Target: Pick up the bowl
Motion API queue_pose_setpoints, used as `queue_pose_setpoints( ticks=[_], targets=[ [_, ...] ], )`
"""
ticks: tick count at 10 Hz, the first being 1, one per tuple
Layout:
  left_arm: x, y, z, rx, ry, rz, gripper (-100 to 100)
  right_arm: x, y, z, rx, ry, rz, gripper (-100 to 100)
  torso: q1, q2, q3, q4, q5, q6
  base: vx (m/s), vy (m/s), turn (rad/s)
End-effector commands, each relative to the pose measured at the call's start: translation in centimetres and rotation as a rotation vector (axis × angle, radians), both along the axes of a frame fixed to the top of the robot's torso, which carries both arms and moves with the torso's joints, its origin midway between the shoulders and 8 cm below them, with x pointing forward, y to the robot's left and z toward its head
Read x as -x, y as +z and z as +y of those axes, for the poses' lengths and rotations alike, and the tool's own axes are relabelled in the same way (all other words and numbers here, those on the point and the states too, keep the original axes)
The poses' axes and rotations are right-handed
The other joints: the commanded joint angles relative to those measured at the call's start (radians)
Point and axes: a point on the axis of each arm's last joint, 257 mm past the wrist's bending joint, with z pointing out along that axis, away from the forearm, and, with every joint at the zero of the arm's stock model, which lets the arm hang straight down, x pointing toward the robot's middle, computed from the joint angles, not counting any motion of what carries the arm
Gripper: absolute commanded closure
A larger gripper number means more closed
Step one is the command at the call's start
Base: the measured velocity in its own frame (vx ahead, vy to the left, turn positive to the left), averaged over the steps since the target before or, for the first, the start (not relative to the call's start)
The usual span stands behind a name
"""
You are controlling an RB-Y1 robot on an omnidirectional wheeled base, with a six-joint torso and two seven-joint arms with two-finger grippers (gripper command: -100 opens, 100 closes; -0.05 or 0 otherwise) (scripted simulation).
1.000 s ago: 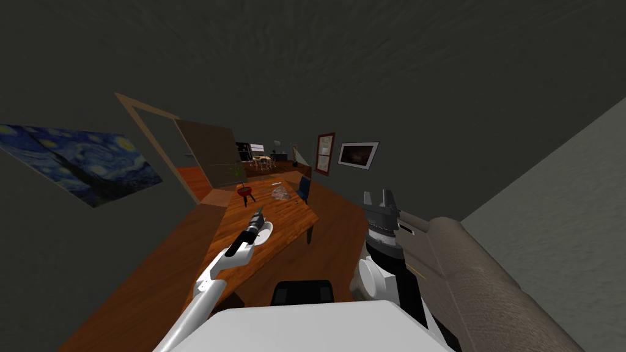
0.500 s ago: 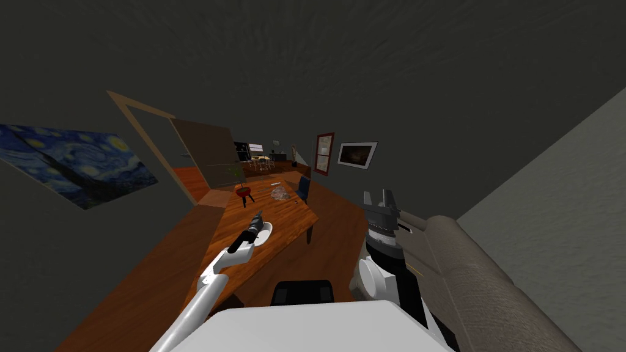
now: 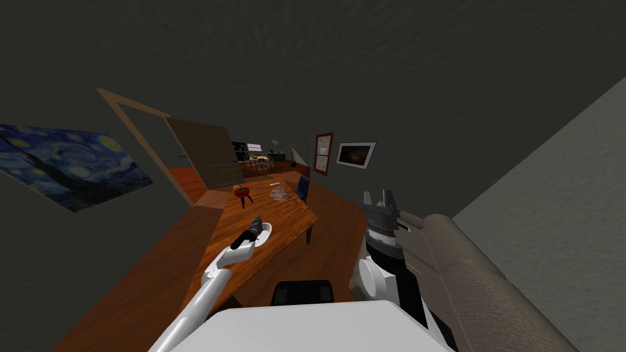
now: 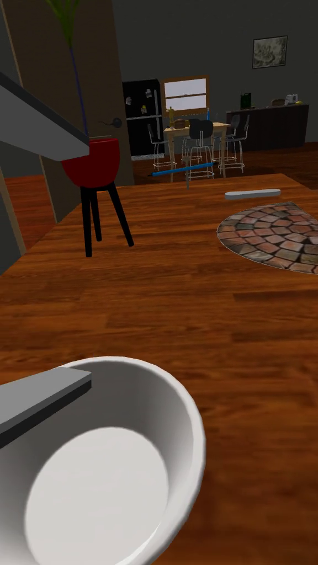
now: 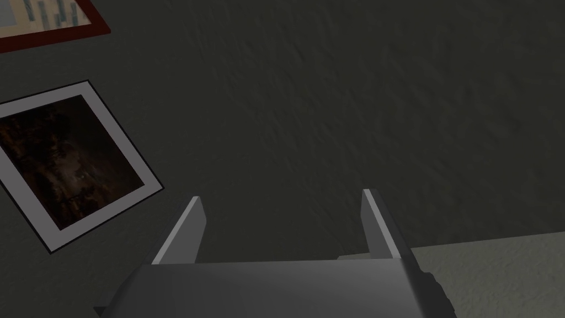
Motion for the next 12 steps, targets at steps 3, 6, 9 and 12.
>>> queue_pose_setpoints(
  ticks=[3, 6, 9, 12],
  targets=[
    [0.9, -2.8, 0.4, 0.034, 0.024, 0.075, -100, 0.0, 0.0, 0.0, 0.0, 0.0, 0.0, 0, 0.0, 0.0, 0.0, 0.0, 0.0, 0.0, 0.001, 0.005, -0.02],
    [1.6, -5.5, 0.5, 0.088, 0.055, 0.167, -100, 0.0, 0.0, 0.0, 0.0, 0.0, 0.0, 0, 0.0, 0.0, 0.0, 0.0, 0.0, 0.0, 0.0, 0.007, -0.03],
    [2.9, -7.9, 0.5, 0.12, 0.077, 0.237, -100, 0.0, 0.0, 0.0, 0.0, 0.0, 0.0, 0, 0.0, 0.0, 0.0, 0.0, 0.0, 0.0, 0.001, 0.007, -0.02],
    [4.1, -10.2, 0.2, 0.173, 0.104, 0.324, -100, 0.0, 0.0, 0.0, 0.0, 0.0, 0.0, 0, 0.0, 0.0, 0.0, 0.0, 0.0, 0.0, 0.0, 0.006, -0.024]
  ],
)
